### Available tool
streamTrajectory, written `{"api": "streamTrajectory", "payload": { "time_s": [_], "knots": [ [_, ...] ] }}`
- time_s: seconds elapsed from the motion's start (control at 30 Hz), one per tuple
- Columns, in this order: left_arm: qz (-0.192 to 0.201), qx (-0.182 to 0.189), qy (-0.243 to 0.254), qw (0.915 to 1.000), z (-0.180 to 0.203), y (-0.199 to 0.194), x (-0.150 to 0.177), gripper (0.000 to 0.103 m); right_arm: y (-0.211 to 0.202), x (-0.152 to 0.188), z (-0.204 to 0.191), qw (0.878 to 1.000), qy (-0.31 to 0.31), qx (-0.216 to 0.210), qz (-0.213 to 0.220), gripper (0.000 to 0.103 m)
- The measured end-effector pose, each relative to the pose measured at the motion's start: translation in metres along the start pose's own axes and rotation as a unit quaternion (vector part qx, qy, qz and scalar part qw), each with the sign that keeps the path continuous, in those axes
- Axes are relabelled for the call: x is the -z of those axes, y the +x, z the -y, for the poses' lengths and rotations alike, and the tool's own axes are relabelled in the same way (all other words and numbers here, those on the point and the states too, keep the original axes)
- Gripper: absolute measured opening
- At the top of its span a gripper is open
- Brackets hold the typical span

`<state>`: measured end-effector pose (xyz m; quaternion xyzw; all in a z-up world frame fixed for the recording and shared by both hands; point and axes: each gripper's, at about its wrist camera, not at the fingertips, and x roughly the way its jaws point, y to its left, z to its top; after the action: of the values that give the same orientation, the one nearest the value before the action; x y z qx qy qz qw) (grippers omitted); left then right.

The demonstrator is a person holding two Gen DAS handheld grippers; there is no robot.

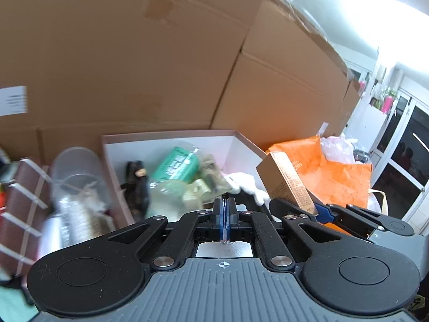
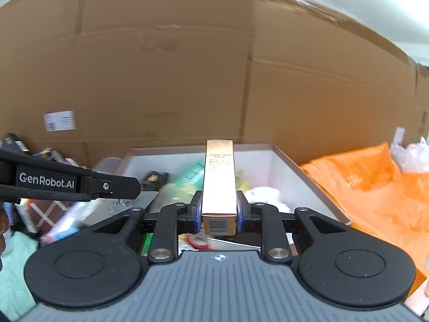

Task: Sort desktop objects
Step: 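Lower the gold box into the white box and open the right tool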

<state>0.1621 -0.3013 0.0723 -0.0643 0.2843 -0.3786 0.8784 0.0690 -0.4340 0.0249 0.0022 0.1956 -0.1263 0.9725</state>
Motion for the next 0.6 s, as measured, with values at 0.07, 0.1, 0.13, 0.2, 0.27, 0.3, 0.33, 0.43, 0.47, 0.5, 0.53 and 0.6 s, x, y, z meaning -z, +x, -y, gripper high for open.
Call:
{"api": "streamTrajectory", "payload": {
  "time_s": [0.07, 0.1, 0.13, 0.2, 0.27, 0.3, 0.33, 0.43, 0.47, 0.5, 0.53, 0.6],
  "knots": [
    [-0.013, 0.003, -0.002, 0.9999, 0.004, 0.020, -0.003, 0.000, 0.012, 0.002, 0.011, 1.000, 0.008, 0.007, -0.010, 0.027],
    [-0.019, 0.003, -0.003, 0.9998, 0.005, 0.029, -0.004, 0.000, 0.018, 0.004, 0.016, 1.000, 0.011, 0.009, -0.016, 0.027],
    [-0.026, 0.004, -0.004, 0.9996, 0.006, 0.039, -0.006, 0.000, 0.025, 0.005, 0.021, 1.000, 0.015, 0.011, -0.021, 0.027],
    [-0.036, 0.003, -0.008, 0.9993, 0.008, 0.054, -0.007, 0.000, 0.037, 0.008, 0.030, 0.999, 0.022, 0.013, -0.031, 0.027],
    [-0.040, 0.001, -0.007, 0.9992, 0.010, 0.066, -0.008, 0.000, 0.047, 0.011, 0.036, 0.999, 0.026, 0.013, -0.041, 0.027],
    [-0.043, 0.000, -0.006, 0.9991, 0.011, 0.072, -0.008, 0.000, 0.052, 0.013, 0.039, 0.999, 0.028, 0.012, -0.045, 0.027],
    [-0.046, 0.000, -0.005, 0.9990, 0.011, 0.077, -0.009, 0.000, 0.056, 0.014, 0.042, 0.998, 0.029, 0.011, -0.050, 0.027],
    [-0.054, 0.001, 0.001, 0.9985, 0.014, 0.087, -0.010, 0.000, 0.064, 0.017, 0.046, 0.998, 0.031, 0.008, -0.059, 0.027],
    [-0.056, 0.000, 0.004, 0.9984, 0.015, 0.091, -0.010, 0.000, 0.066, 0.018, 0.047, 0.998, 0.030, 0.006, -0.060, 0.027],
    [-0.056, -0.003, 0.005, 0.9984, 0.016, 0.093, -0.010, 0.000, 0.067, 0.018, 0.048, 0.998, 0.030, 0.005, -0.062, 0.027],
    [-0.058, -0.004, 0.006, 0.9983, 0.017, 0.096, -0.010, 0.000, 0.069, 0.018, 0.049, 0.998, 0.031, 0.004, -0.063, 0.027],
    [-0.061, -0.007, 0.003, 0.9981, 0.016, 0.100, -0.010, 0.000, 0.072, 0.020, 0.051, 0.997, 0.031, 0.001, -0.065, 0.028]
  ]
}}
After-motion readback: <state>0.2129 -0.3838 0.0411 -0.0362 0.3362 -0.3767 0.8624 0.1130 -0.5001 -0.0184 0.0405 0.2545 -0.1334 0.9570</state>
